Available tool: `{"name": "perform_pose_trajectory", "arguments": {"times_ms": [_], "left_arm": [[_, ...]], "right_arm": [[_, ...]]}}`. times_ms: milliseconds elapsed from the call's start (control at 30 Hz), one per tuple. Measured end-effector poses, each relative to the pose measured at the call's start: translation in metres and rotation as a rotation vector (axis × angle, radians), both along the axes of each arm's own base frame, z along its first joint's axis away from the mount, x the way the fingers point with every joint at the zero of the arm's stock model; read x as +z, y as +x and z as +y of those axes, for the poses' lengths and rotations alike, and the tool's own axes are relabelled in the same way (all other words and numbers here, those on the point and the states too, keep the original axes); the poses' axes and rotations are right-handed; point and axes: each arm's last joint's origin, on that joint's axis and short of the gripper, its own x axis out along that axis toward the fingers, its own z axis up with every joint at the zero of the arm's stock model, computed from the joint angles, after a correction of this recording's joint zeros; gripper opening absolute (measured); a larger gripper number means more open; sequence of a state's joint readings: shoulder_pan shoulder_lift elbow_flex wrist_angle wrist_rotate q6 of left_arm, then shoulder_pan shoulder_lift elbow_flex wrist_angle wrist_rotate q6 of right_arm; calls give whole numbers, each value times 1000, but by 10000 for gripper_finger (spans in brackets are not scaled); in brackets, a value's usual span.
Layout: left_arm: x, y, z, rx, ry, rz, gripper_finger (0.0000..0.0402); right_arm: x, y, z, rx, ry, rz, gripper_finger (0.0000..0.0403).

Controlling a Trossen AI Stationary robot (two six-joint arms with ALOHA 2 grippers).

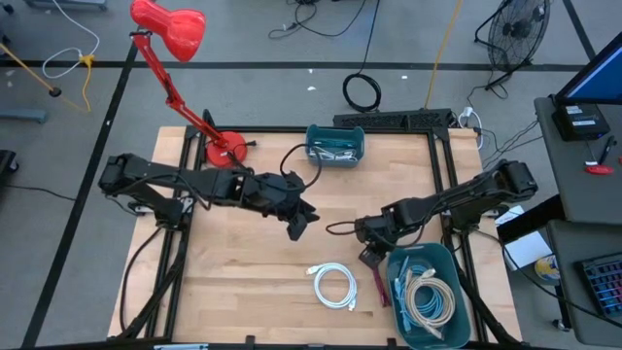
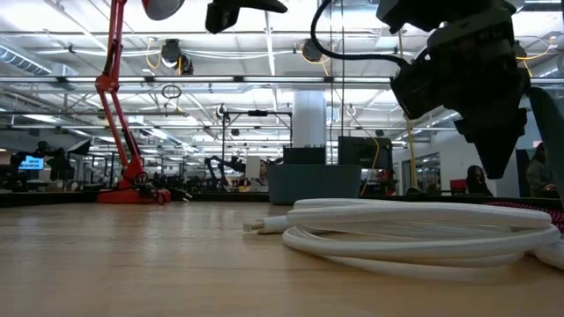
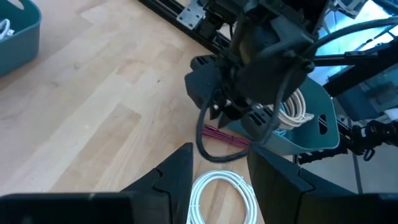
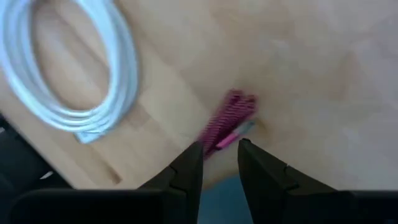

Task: Pick & Place USB Port
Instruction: Put the pink charger cable into the top blue bin

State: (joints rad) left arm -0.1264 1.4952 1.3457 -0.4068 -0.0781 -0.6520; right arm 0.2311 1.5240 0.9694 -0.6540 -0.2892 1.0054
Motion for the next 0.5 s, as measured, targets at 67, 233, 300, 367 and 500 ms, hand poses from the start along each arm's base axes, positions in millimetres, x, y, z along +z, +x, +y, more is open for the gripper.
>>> {"name": "perform_pose_trajectory", "arguments": {"times_ms": [67, 233, 300, 367, 500], "left_arm": [[0, 0, -1, -2, 1, 0, 152], [0, -1, -5, -9, -3, 0, 152], [0, -1, -6, -13, -4, 0, 152], [0, -1, -7, -16, -5, 0, 152], [0, -1, -9, -19, -8, 1, 152]], "right_arm": [[-3, 2, 1, 1, 1, 4, 91], [-11, 4, 3, 8, -14, 32, 91], [-15, 5, 3, 13, -16, 42, 91], [-20, 6, 5, 22, -21, 55, 91], [-31, 10, 8, 40, -26, 71, 91]]}}
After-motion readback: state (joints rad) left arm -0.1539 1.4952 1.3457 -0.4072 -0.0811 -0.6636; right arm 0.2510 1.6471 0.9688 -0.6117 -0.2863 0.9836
